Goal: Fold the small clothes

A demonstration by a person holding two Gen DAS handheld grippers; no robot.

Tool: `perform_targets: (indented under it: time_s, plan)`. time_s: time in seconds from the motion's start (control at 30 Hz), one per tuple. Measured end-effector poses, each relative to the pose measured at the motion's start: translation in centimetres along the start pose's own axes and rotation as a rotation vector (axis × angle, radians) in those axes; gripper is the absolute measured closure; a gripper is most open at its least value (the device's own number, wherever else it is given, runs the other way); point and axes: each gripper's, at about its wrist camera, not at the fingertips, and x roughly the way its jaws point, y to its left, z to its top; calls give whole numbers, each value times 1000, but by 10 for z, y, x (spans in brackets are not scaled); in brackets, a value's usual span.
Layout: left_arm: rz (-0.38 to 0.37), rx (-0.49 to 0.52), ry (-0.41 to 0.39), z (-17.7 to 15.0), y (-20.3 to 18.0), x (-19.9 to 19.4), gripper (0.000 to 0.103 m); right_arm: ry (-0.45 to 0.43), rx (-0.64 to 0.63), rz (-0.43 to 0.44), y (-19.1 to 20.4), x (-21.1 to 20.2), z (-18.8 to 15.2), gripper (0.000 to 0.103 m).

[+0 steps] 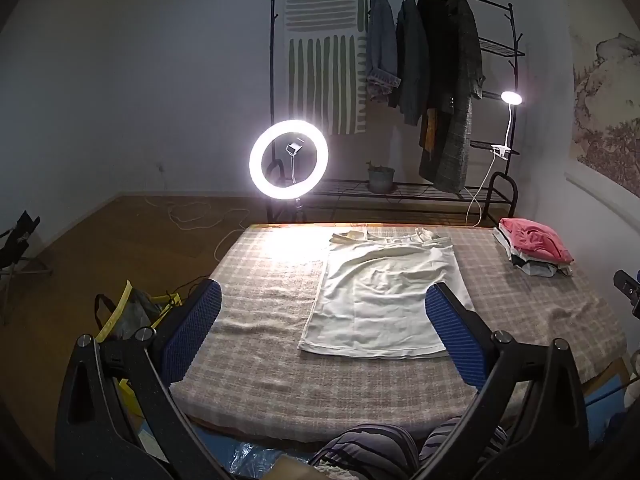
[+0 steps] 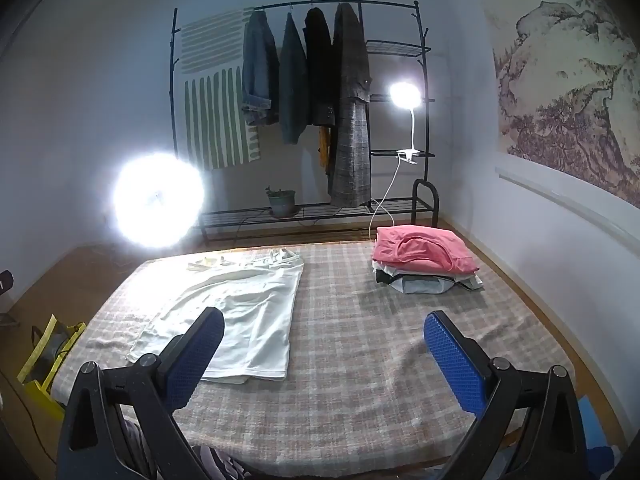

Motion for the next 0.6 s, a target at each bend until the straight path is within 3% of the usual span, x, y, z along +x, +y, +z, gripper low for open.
perform_targets:
  time_s: [0.6]
  plan:
    - [1,5,8,-1,-7,-1,0,-14,-16,-11,4,2,-10,2]
